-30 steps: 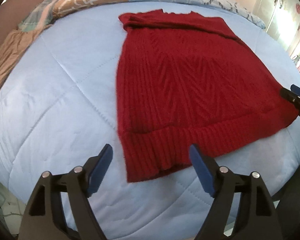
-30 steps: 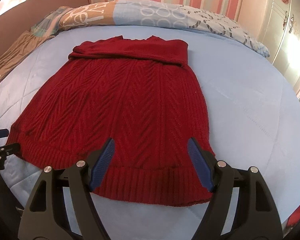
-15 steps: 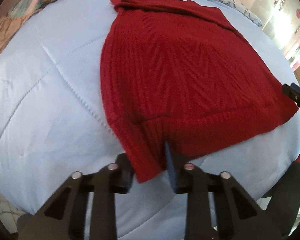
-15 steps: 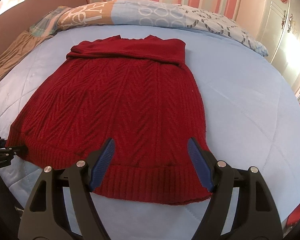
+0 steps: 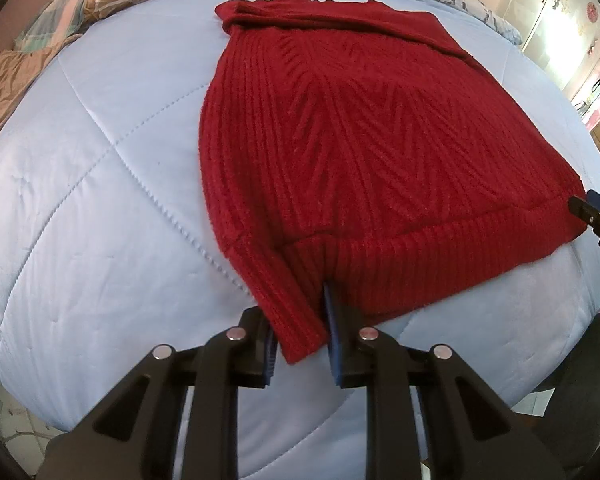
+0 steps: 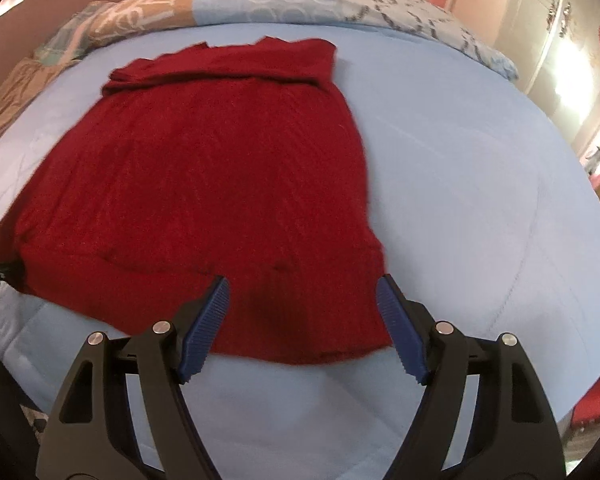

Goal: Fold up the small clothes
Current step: 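Pinch the ribbed hem with the left tool while the right tool closes on the hem, then lift the held hem with both tools and fold it toward the collar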

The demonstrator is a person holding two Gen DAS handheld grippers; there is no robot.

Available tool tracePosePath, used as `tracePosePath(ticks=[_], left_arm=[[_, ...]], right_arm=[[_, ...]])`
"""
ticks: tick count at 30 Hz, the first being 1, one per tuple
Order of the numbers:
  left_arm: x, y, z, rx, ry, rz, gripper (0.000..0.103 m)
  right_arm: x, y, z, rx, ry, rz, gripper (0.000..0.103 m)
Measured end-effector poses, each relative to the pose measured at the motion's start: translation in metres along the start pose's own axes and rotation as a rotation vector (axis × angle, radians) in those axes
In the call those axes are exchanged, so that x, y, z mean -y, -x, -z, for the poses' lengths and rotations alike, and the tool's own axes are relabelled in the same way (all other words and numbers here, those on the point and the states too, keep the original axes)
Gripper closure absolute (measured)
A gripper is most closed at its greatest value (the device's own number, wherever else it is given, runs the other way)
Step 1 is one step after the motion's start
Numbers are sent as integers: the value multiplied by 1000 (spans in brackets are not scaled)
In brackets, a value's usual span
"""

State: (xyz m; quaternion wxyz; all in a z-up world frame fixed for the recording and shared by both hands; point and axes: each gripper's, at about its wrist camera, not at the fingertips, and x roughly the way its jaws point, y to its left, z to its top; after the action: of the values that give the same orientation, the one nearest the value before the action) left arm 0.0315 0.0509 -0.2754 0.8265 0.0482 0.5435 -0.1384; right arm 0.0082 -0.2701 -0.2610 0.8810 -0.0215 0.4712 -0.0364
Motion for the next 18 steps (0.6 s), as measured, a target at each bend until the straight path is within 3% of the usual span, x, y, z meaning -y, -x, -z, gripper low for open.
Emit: tracePosePath(ticks=[10, 12, 14, 18], left_arm=[[2, 0, -1, 4, -4, -6, 82], [2, 1, -1, 6, -3, -4, 82], [2, 1, -1, 8, -5, -2, 82], [2, 2, -1, 11, -6, 0, 82]], right_arm=[[10, -11, 14, -79, -22, 6, 28], [15, -15, 15, -98, -45, -15, 41], [16, -17, 15, -112, -46, -37, 47], [14, -20, 12, -128, -35, -76, 82]])
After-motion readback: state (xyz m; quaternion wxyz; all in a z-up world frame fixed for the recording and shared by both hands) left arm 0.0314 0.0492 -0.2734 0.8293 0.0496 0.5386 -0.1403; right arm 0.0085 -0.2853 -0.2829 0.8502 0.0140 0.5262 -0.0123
